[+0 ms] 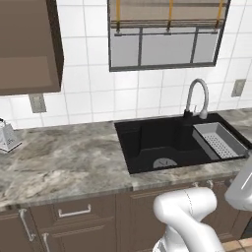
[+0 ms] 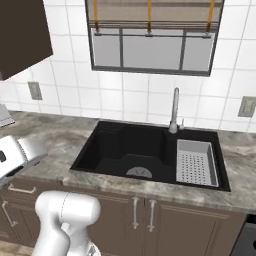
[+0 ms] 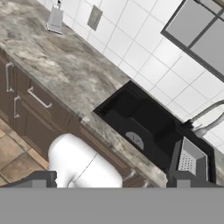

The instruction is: Pick the canned food and jam from the counter and place them in the cabinets closest to them.

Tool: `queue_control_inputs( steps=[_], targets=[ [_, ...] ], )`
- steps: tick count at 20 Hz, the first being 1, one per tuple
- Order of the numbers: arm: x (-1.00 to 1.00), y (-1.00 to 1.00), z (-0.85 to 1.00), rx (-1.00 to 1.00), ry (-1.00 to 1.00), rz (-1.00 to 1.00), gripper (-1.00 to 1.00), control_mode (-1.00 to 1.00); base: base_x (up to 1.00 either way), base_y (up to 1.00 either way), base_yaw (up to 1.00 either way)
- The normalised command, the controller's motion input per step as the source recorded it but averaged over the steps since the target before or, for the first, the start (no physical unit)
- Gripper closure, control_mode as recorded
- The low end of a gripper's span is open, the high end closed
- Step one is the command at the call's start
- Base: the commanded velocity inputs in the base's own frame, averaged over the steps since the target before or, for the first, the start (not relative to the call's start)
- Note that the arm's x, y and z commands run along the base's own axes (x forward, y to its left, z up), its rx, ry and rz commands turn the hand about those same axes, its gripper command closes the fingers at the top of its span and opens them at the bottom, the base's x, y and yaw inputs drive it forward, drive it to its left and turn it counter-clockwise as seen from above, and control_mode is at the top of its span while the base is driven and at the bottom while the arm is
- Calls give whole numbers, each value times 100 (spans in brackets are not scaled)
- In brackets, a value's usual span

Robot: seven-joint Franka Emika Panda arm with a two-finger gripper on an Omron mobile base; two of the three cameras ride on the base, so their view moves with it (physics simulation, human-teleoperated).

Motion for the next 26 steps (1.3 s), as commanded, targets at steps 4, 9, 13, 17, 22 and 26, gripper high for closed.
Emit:
queue_control_inputs(
  steps=[4, 9, 13, 17, 22, 26],
  targets=[
    [0, 0, 0, 0, 0, 0, -100, 100, 0, -50, 0],
    [0, 0, 0, 0, 0, 0, -100, 100, 0, -50, 0],
    [0, 0, 0, 0, 0, 0, -100, 100, 0, -49, 0],
    [0, 0, 0, 0, 0, 0, -100, 100, 0, -48, 0],
    [0, 0, 0, 0, 0, 0, -100, 100, 0, -47, 0],
    [0, 0, 0, 0, 0, 0, -100, 100, 0, -48, 0]
  ],
)
